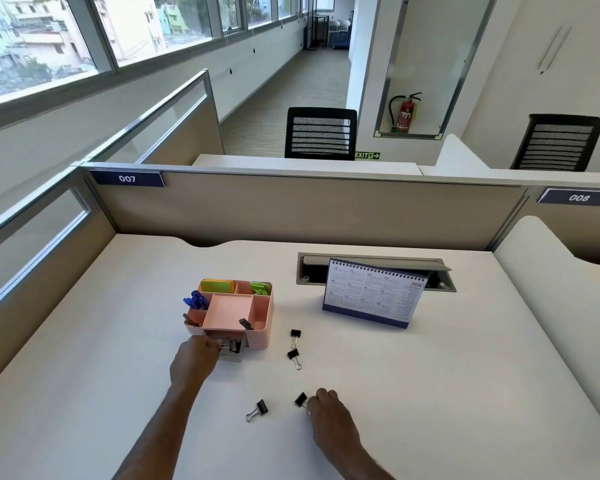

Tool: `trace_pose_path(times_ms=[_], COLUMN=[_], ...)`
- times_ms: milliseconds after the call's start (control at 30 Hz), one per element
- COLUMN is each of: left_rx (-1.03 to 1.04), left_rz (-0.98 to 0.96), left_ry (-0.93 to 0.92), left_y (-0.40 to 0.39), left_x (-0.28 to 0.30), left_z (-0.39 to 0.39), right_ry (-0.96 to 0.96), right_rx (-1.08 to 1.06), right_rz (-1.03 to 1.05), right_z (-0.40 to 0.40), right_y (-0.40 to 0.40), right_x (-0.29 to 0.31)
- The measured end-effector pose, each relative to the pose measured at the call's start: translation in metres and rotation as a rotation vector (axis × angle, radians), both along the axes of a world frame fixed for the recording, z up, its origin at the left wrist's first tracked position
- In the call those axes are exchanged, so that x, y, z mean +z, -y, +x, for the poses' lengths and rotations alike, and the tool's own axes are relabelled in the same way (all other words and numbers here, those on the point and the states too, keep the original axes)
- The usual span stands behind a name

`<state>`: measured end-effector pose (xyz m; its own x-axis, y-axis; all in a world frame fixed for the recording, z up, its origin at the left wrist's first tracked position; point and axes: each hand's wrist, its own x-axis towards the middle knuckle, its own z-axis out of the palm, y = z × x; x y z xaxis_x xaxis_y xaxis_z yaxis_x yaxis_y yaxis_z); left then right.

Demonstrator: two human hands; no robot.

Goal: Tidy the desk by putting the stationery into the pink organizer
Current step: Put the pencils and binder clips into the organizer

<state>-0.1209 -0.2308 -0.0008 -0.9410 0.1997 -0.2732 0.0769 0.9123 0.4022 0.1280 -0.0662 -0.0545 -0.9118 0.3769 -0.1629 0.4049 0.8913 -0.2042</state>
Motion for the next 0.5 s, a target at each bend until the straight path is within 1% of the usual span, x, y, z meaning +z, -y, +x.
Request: trace_pose_path(times_ms=[100,200,333,500], left_rx=[-0.009,-0.024,-0.035,-0.027], left_rz=[-0.053,-0.093,-0.097,-0.080], left_ry=[-0.038,-0.075,-0.091,-0.080], left_y=[-0.0011,-0.0013,-0.0004,0.0014], left_x=[0.0028,0.0056,0.0056,0.0060], left_z=[0.0023,0.0043,0.0048,0.0069], right_ry=[0.056,0.018,0.018,0.106], right_rx=[-0.009,-0.064,-0.093,-0.115], right_rz=[-0.007,-0.031,-0.062,-0.042], right_z=[0.0005,-0.0005,-0.0007,-0.0089], right_y=[0.0022,0.0040,0.0028,0.0036], right_x=[0.0035,-0.0017,0.0023,-0.0062])
